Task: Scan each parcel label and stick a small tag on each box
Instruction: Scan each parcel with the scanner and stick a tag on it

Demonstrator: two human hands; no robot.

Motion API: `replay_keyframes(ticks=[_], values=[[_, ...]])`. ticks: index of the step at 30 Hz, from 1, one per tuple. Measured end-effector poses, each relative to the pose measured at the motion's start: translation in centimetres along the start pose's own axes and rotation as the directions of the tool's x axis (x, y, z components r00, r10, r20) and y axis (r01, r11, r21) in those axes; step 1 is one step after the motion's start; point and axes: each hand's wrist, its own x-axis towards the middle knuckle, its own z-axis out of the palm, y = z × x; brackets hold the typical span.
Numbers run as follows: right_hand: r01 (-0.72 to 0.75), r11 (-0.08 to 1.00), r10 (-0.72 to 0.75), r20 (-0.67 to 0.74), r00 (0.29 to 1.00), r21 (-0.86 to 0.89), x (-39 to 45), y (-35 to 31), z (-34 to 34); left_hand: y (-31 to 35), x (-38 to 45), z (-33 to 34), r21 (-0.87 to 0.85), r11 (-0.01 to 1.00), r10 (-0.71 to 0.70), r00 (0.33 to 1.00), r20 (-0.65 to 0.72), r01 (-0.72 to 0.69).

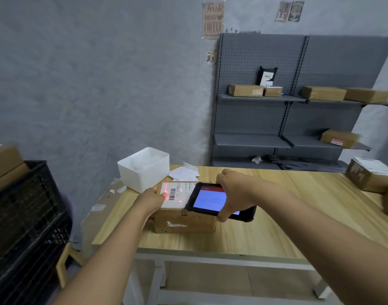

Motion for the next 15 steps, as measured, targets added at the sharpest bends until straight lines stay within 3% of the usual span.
replay_keyframes(ticks=[15], values=[[-0.008,1.0,0.008,-0.002,1.0,-0.03,-0.9,0.6,-1.2,-0.2,0.2,0.2,0.061,0.998,-0.024,1.0,0.009,0.023]])
